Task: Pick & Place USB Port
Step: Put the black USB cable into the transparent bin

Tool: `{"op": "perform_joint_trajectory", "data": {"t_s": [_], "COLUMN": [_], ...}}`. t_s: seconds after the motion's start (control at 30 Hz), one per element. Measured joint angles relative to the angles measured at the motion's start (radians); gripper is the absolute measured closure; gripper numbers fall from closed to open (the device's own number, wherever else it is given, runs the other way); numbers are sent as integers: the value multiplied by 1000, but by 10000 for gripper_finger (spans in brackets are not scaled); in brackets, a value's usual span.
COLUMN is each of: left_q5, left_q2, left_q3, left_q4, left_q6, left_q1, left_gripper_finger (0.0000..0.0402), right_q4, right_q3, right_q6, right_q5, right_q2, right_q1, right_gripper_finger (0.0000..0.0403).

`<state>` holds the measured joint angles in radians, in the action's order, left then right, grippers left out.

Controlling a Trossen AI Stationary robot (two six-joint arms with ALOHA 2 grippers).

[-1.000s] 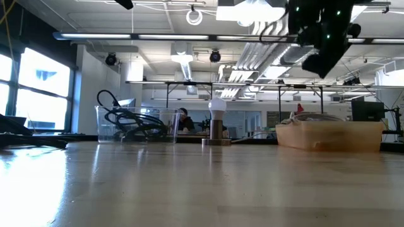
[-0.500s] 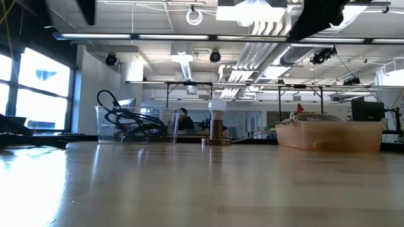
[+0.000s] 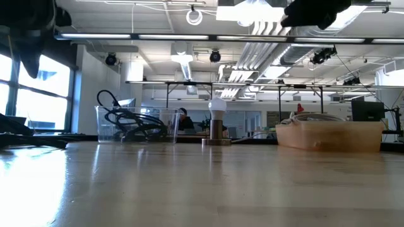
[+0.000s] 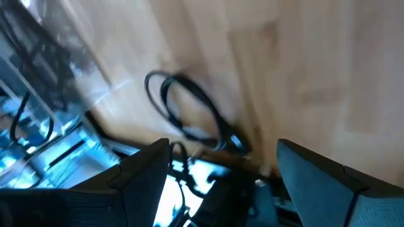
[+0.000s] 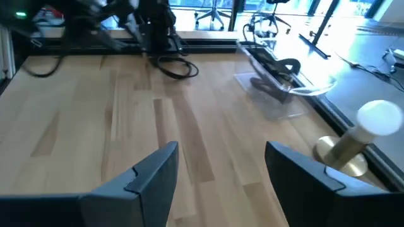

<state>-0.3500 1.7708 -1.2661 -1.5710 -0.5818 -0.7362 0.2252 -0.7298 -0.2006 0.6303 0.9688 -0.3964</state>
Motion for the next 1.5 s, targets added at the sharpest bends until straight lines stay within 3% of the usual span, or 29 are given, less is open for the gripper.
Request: {"op": "perform_joint_trajectory", "data": {"t_s": [0.2, 0.33, 0.6, 0.77, 1.0, 1.5], "left_q5": [-78, -89, -67, -55, 22, 66], "left_q2": [0, 0, -34, -74, -144, -157], "left_q3": [144, 214, 324, 378, 459, 542], "left_q4": [0, 57, 253, 309, 473, 540], "left_q6": [-38, -2, 139, 157, 214, 219], "left_q1": [32, 82, 214, 276, 326, 333], "left_gripper_finger": [122, 150, 233, 261, 271, 271], "right_q4": [-188, -282, -306, -306, -306, -306], "right_q3": [158, 221, 243, 243, 243, 243], "right_q6": [1, 0, -8, -9, -10, -29], "right_q5": [1, 2, -65, -112, -122, -136], "right_q2": [0, 0, 0, 0, 0, 0], "right_q1": [-11, -10, -10, -10, -10, -10], "right_gripper_finger": [176, 174, 178, 178, 178, 178]}}
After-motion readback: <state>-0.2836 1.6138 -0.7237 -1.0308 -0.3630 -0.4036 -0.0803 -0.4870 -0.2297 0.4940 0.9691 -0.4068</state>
